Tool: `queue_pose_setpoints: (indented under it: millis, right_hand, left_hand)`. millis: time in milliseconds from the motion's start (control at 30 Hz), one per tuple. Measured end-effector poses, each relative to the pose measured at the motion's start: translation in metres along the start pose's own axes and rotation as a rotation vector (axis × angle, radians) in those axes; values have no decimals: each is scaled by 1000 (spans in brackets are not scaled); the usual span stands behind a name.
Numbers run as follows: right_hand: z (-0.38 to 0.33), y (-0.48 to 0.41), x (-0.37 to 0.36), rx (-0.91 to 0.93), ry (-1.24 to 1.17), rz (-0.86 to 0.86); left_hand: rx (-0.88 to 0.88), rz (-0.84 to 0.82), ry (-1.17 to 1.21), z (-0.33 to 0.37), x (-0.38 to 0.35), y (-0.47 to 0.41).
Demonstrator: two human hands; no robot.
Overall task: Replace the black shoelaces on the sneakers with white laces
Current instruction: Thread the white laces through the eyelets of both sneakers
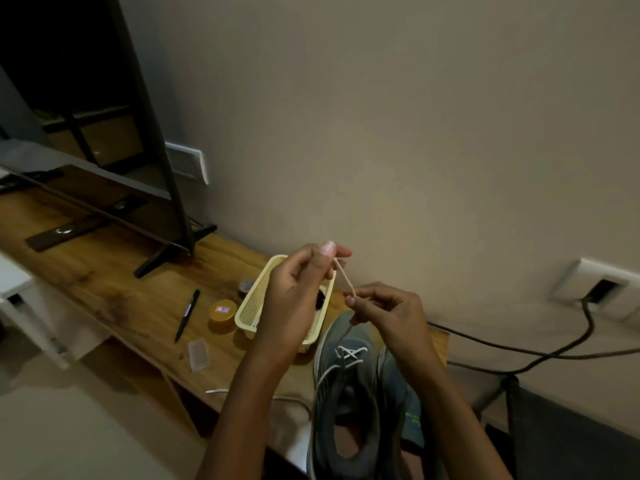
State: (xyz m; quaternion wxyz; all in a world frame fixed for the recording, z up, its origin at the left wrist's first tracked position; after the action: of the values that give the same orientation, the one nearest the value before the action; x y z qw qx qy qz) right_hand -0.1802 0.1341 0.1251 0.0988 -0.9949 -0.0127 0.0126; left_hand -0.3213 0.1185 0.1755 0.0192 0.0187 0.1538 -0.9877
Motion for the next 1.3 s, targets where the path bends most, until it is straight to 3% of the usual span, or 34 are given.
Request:
queue_pose_setpoints:
  millis: [200, 267, 433, 567, 667, 900, 1033, 1100, 1300]
  right_hand:
    - [32, -2, 10, -67, 340, -3]
    - [40, -2, 10, -84, 382, -21]
    - [43, -2, 13, -103, 346, 2]
    - [44, -4, 12, -92, 355, 13]
    - [47, -5, 12, -85, 401, 22]
    - [65, -8, 31, -133, 492, 124]
    - [69, -6, 37, -157, 479, 150]
    - [69, -6, 32, -170, 446, 109]
    - [74, -3, 15, -185, 486, 6]
  left_hand:
    - [-45, 43, 403, 20, 14, 1]
    - [-48, 49, 414, 26, 17, 2]
    - [24, 13, 96, -1, 17, -1]
    - [264, -196, -318, -86, -7, 5]
    - [366, -277, -400, -124, -17, 18]
    - [283, -276, 19, -75, -8, 12]
    - [135, -43, 294, -36, 18, 2]
    - [92, 12, 307, -28, 23, 1]
    - [1, -78, 218, -23, 7, 0]
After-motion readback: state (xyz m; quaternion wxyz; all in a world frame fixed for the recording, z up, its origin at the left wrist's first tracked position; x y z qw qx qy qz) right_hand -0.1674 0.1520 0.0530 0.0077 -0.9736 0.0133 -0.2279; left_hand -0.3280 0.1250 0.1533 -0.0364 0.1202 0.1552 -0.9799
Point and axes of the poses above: each hand's wrist, its own y-axis away from the middle knuckle, its own x-axis out of the back of the hand, z = x × y, the point moved 10 cm from there along -y, towards the middle knuckle, and after that the axes turned 4 degrees about -y, right-handed, at the moved point
